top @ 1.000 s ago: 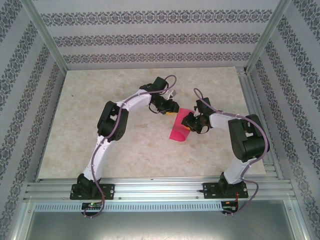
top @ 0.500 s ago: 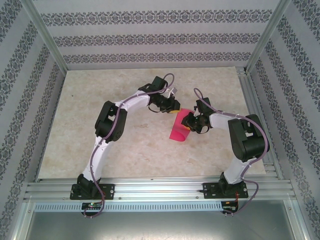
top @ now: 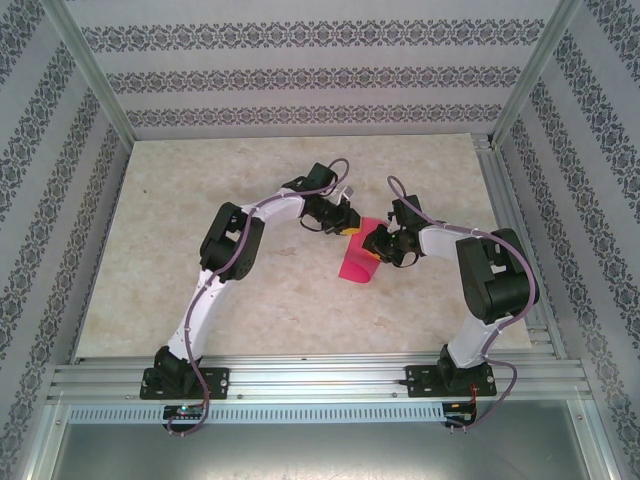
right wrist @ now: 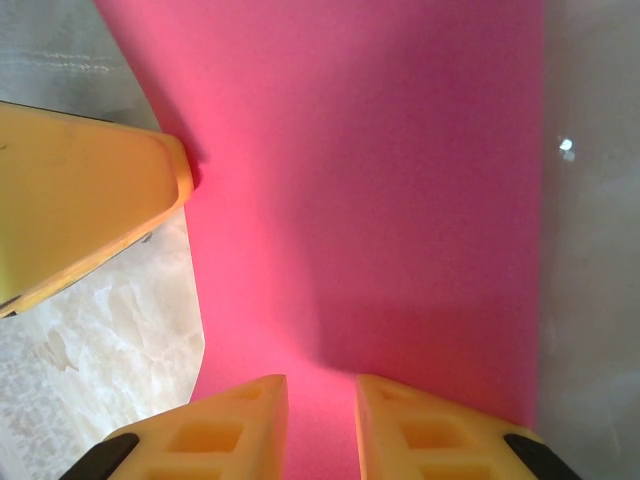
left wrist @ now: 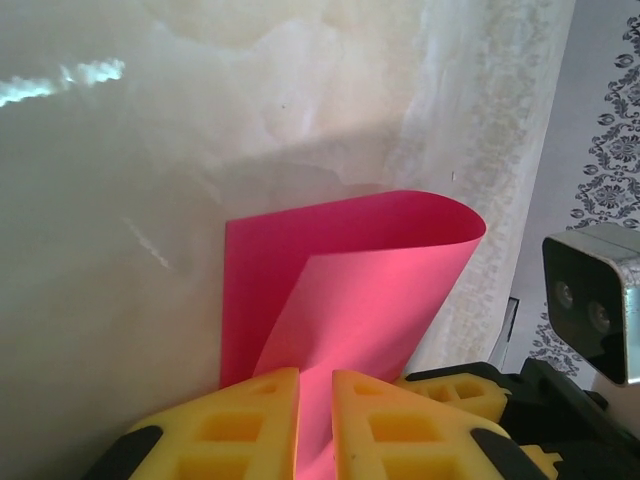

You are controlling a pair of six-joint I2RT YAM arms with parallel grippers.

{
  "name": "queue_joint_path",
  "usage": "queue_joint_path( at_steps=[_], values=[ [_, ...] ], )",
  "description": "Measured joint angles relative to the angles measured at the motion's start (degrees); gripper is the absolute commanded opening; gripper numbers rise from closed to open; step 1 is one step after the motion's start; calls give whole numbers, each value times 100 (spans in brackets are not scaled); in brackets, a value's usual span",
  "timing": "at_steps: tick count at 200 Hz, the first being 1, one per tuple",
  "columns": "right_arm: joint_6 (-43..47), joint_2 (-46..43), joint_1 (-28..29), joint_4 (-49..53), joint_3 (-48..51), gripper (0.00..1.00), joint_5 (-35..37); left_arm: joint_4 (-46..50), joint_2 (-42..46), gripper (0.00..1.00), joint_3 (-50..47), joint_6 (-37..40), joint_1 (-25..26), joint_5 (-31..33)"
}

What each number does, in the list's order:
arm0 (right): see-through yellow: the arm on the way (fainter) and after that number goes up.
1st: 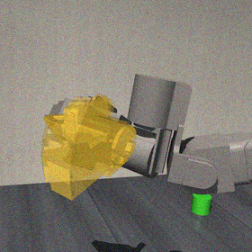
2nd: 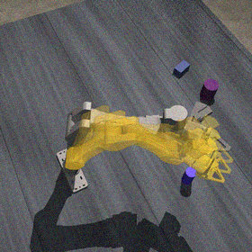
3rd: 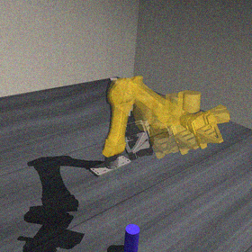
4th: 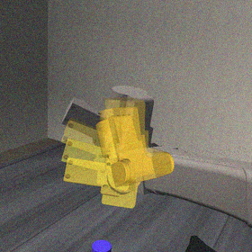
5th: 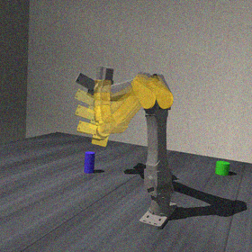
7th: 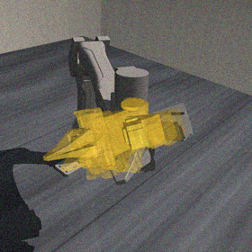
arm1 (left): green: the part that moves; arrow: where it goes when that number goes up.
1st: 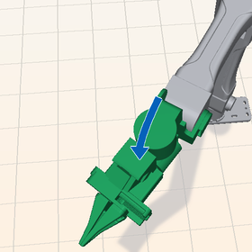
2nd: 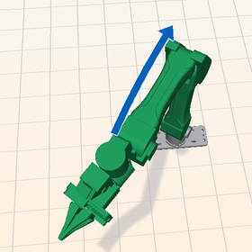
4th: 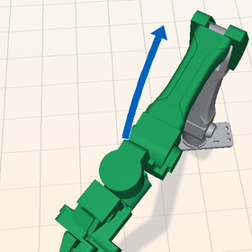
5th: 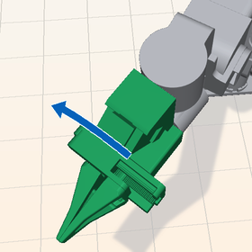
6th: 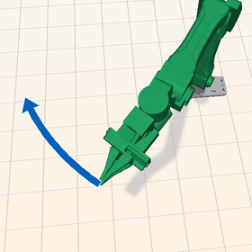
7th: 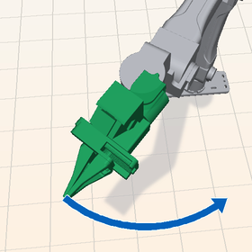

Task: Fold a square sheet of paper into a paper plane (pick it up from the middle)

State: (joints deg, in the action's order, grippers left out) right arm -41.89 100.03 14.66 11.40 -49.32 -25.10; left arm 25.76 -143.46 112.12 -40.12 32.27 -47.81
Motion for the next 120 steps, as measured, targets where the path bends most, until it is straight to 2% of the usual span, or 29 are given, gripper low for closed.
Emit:
queue_joint_path(
  at_steps=[70, 120],
  values=[
    [-7, -15, 15, -160, 48, 29, -116, 385, -79, 13, 192, 391, 13, 179],
    [-131, -398, 63, -487, 494, 30, -468, 501, -114, 11, 260, 581, 15, 205]
  ],
)
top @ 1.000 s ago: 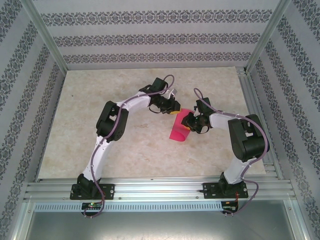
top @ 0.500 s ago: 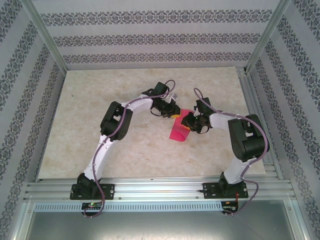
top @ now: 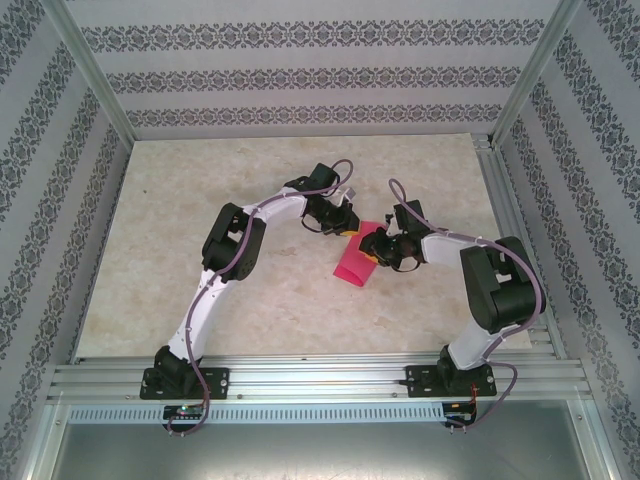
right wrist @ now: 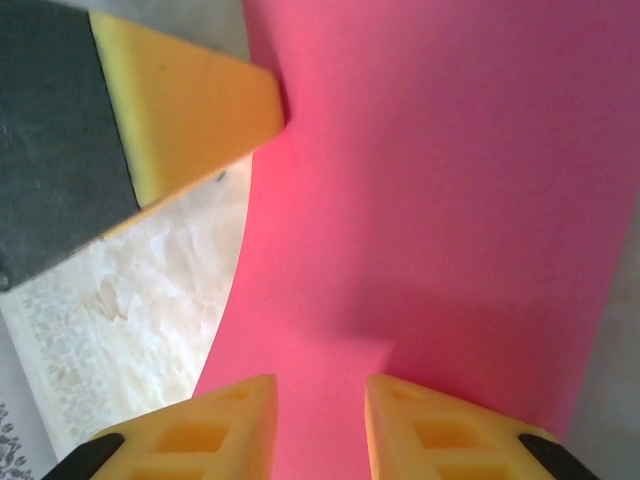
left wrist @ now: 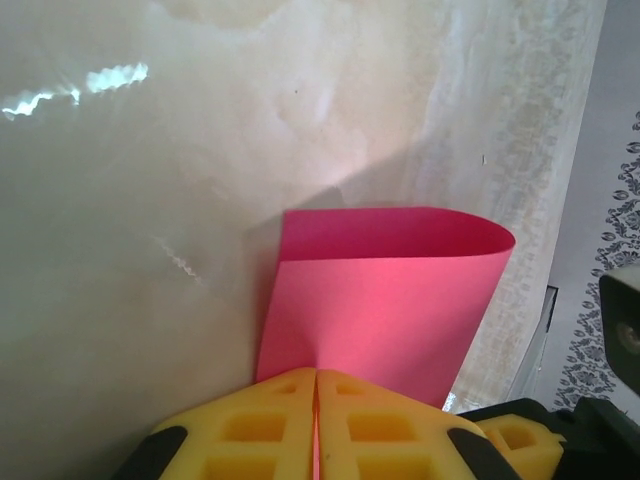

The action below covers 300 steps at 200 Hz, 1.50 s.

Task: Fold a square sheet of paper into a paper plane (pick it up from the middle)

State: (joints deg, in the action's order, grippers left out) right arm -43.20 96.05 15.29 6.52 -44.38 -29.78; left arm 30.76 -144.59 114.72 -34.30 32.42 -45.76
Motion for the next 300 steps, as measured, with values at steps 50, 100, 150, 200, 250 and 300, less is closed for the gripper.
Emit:
queue_joint_path(
  at_steps=[50, 100, 150, 200, 250, 300],
  values=[
    [-131, 44, 9, -409, 348, 28, -192, 87, -33, 11, 76, 87, 0, 2],
    [-216, 203, -2, -754, 380, 27, -337, 153, -48, 19, 168, 103, 2, -76],
    [-321, 236, 0, -885, 380, 27, -334, 289, -48, 24, 273, 109, 22, -103],
    [-461, 236, 0, -979, 396, 28, -293, 232, 17, 23, 39, 101, 22, -378],
    [-503, 221, 11, -992, 396, 37, -286, 264, 17, 17, -35, 129, 22, -444],
    [-525, -295, 48, -796, 393, 42, -173, 341, 42, 15, -35, 278, 33, -210]
  ],
)
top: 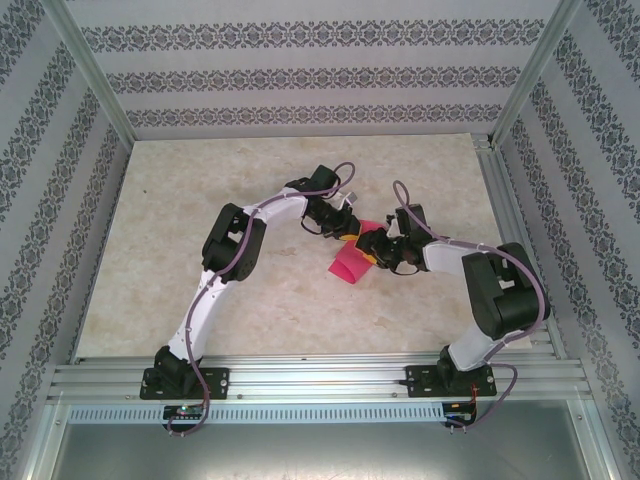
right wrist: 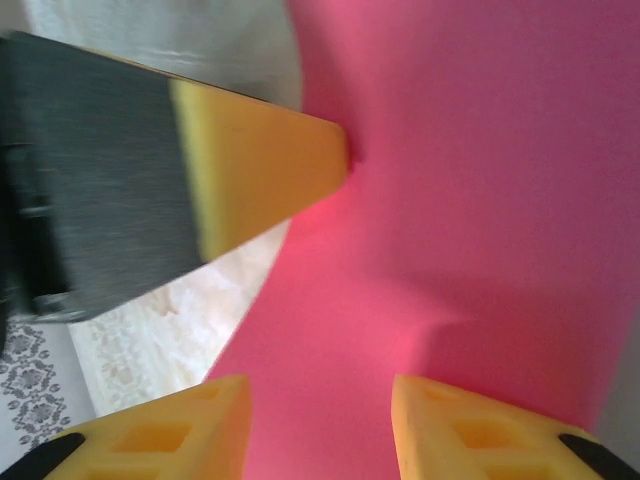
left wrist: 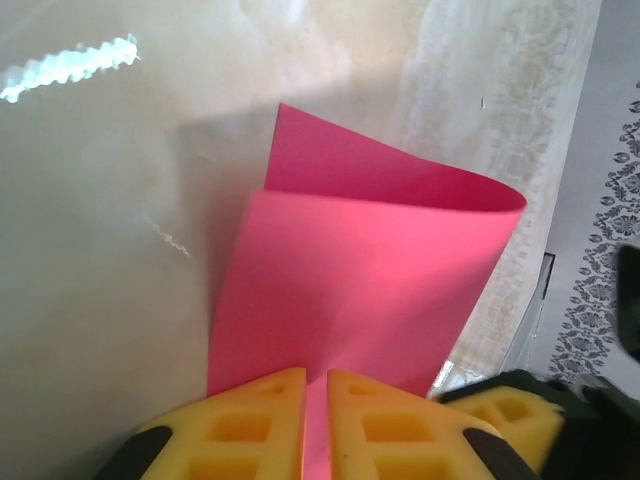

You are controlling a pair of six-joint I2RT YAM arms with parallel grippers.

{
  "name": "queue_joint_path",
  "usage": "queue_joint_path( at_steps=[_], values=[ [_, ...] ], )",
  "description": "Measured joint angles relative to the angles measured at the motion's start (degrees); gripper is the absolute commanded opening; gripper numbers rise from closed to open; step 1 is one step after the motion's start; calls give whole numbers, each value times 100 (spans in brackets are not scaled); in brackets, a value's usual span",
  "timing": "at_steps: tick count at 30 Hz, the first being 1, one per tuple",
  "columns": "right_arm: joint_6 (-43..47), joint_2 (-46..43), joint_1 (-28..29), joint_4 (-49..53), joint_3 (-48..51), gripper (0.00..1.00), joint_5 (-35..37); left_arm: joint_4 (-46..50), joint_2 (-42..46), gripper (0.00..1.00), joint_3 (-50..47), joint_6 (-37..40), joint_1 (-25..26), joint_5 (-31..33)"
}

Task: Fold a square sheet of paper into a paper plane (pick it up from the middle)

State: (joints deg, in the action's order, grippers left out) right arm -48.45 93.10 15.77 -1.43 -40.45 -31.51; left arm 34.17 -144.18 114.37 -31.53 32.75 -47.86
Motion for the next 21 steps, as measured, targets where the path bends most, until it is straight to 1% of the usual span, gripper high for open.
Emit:
queue_joint_path(
  at_steps=[4, 8, 13, 21],
  values=[
    [0, -461, 22, 136, 2, 41, 61, 22, 2, 15, 4, 44, 4, 37],
    [-101, -597, 219, 94, 94, 37, 90, 70, 2, 15, 33, 111, 17, 63],
    [-417, -590, 516, -127, 551, 36, 103, 111, 2, 15, 55, 157, 28, 103],
    [-527, -83, 551, -560, 695, 36, 162, 219, 2, 14, 107, 262, 33, 168]
  ],
)
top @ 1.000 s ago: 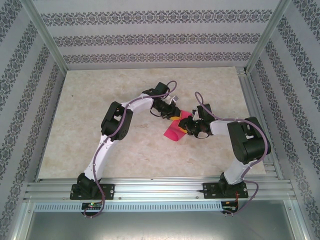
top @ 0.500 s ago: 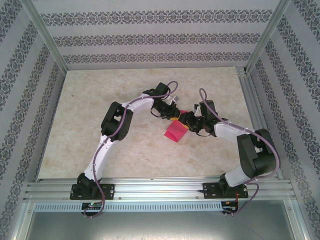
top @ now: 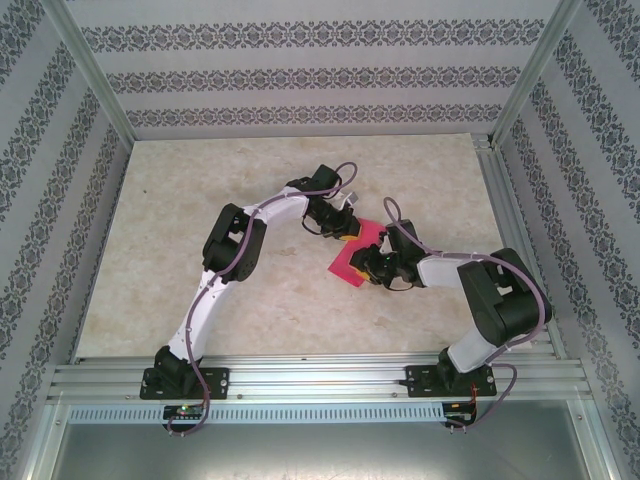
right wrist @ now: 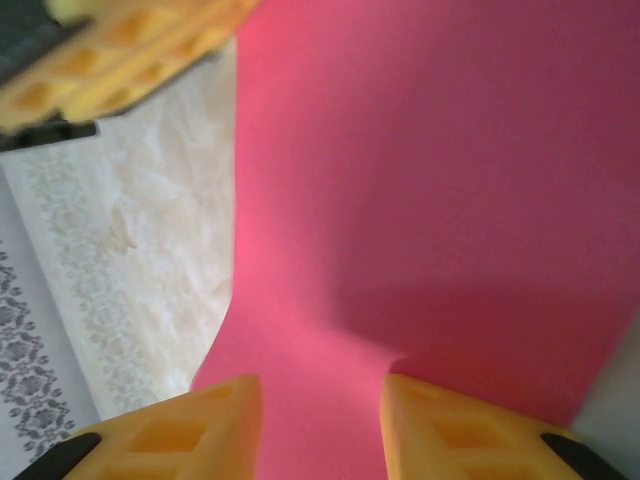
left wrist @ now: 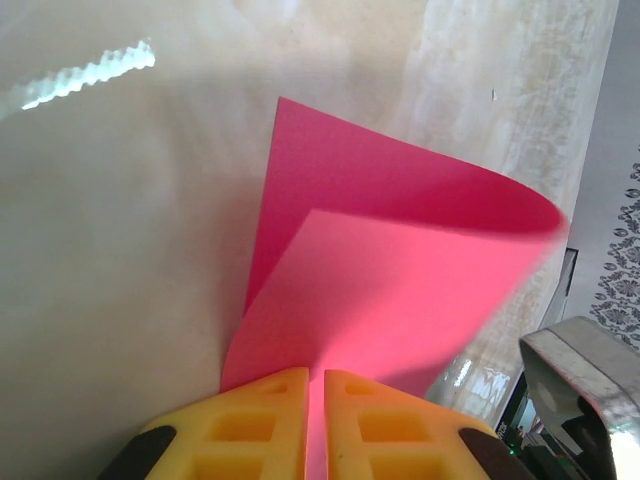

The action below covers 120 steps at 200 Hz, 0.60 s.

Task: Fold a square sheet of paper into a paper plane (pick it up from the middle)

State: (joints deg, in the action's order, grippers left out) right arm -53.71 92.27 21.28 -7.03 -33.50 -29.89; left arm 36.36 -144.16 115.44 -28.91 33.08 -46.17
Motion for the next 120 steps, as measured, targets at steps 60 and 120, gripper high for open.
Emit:
queue_joint_path(
  at_steps=[60, 120],
  values=[
    [-68, -4, 0, -162, 2, 41, 22, 66, -7, 22, 63, 17, 2, -20],
    [28, -785, -72, 188, -9, 43, 203, 59, 50, 50, 203, -70, -52, -111]
  ],
)
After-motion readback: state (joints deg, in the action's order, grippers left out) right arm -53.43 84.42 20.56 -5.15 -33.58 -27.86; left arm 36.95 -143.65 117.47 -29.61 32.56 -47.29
